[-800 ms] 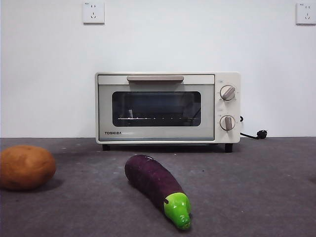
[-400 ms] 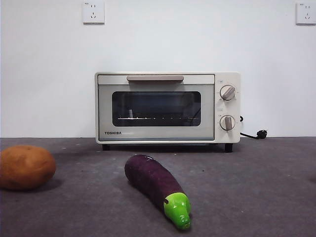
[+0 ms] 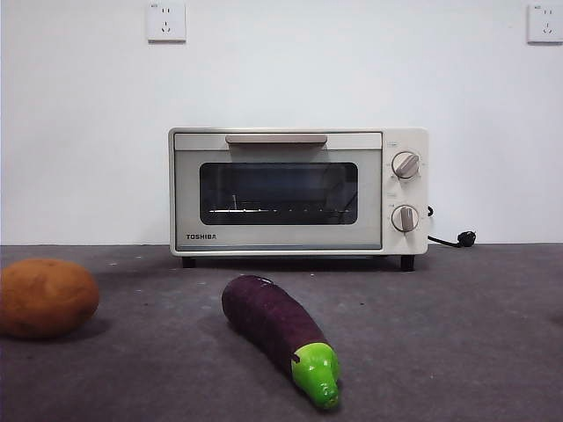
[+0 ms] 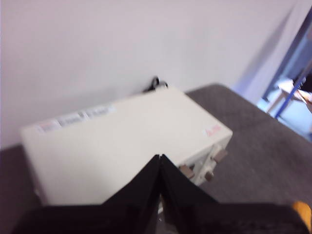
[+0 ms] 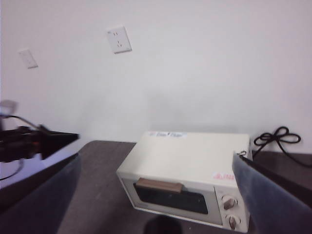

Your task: Take the eggplant from the table,put the eggplant in the oven

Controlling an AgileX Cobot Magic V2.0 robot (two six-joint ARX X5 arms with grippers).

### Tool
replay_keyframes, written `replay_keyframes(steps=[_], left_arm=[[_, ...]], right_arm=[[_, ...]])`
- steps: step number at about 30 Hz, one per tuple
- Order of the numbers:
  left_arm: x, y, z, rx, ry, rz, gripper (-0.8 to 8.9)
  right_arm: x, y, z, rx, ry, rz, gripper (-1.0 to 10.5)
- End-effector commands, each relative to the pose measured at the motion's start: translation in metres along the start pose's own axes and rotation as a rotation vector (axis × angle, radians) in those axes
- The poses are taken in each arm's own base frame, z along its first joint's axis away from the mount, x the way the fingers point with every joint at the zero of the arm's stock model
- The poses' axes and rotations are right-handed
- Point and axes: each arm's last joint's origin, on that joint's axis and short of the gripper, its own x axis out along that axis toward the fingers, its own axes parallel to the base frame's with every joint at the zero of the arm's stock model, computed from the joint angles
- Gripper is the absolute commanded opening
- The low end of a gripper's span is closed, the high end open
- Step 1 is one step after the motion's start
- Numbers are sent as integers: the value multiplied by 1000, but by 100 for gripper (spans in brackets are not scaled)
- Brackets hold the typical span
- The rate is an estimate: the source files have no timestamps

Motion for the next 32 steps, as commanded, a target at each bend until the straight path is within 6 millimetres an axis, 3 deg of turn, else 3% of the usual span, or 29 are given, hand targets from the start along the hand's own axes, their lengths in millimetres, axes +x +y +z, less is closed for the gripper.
replay_keyframes(steps=[1,8,17,32], left_arm=[[26,7,-9,3,36,-39,-6],[74,19,-34,5,123,-70,-6],[115,19,-59,55,190,-105,-6],[154,18,-90,96,277,-95,-6]], right_arm=[[-1,1,0,11,2,5,598],[-1,1,-2,21,24,2,598],[-1,0,-4,31,44,-1,598],[-2,0,-8,46,75,-6,598]])
